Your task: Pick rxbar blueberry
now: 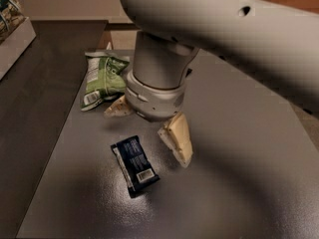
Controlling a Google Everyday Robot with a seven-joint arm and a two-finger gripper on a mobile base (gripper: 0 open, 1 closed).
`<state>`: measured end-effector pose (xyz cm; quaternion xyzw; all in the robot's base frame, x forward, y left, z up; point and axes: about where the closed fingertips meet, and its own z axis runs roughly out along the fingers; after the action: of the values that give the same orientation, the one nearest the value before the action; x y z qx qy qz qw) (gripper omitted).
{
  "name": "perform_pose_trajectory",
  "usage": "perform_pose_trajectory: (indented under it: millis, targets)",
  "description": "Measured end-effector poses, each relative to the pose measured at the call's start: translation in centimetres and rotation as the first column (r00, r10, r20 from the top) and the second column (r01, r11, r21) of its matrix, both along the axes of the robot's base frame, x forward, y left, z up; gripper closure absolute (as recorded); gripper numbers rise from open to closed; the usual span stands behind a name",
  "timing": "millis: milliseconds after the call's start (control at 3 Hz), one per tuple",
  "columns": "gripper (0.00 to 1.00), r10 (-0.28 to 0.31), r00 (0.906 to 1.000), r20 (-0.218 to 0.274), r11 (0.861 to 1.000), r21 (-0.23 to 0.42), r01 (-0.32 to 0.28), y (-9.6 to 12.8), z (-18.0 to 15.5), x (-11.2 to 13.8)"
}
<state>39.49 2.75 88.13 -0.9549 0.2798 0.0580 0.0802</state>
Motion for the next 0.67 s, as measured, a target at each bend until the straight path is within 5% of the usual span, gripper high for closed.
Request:
perform_pose_trajectory:
  millis: [333, 667]
  targets:
    - [0.00, 0.164, 0.9862, 0.019, 0.986, 0.003, -0.164, 1.9, -1.0, -0.8]
    - [0.00, 0.321, 0.9458, 0.047, 0.947, -0.011, -0.321, 3.0, -1.9, -1.3]
